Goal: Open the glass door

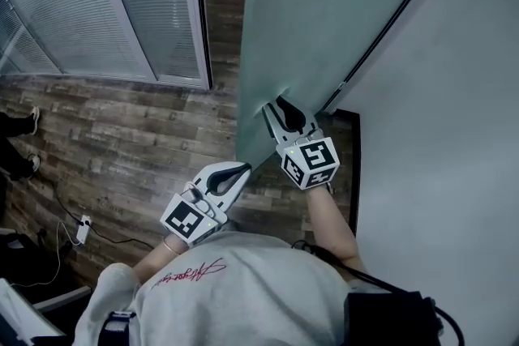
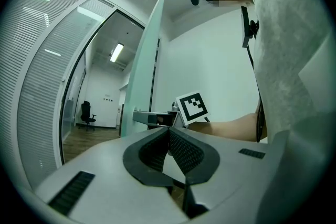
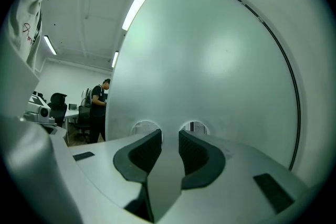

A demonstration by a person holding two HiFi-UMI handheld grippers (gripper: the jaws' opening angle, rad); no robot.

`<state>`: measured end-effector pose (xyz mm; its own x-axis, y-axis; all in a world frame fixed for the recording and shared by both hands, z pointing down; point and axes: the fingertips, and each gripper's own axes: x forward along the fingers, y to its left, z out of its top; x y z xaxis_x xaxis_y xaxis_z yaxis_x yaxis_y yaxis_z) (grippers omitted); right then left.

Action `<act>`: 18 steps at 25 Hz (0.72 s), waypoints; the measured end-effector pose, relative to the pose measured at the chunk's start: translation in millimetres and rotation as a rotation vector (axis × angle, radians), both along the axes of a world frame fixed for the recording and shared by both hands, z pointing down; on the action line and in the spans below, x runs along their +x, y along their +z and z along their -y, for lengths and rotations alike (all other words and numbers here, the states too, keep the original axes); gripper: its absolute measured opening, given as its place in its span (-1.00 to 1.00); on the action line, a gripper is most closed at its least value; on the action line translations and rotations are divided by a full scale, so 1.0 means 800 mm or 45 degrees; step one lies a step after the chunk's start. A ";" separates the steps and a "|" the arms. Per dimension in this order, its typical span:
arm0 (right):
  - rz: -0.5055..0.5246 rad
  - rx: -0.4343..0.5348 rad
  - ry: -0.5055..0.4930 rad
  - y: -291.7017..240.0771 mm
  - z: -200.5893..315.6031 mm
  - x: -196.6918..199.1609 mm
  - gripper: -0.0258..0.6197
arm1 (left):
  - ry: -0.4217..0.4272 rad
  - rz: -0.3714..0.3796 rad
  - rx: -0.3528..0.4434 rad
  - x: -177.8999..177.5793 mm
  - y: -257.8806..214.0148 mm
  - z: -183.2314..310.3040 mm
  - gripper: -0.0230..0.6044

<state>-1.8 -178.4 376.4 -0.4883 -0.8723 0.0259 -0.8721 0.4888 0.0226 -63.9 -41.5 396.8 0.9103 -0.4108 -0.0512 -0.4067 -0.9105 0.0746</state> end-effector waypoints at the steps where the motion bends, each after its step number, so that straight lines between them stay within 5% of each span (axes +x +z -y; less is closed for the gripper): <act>1: 0.000 0.002 -0.009 -0.001 -0.008 0.005 -0.58 | 0.007 -0.002 0.000 0.009 0.000 -0.008 -0.89; 18: -0.011 -0.006 -0.096 -0.020 -0.128 0.088 -0.58 | 0.106 -0.024 0.018 0.103 -0.030 -0.112 -0.89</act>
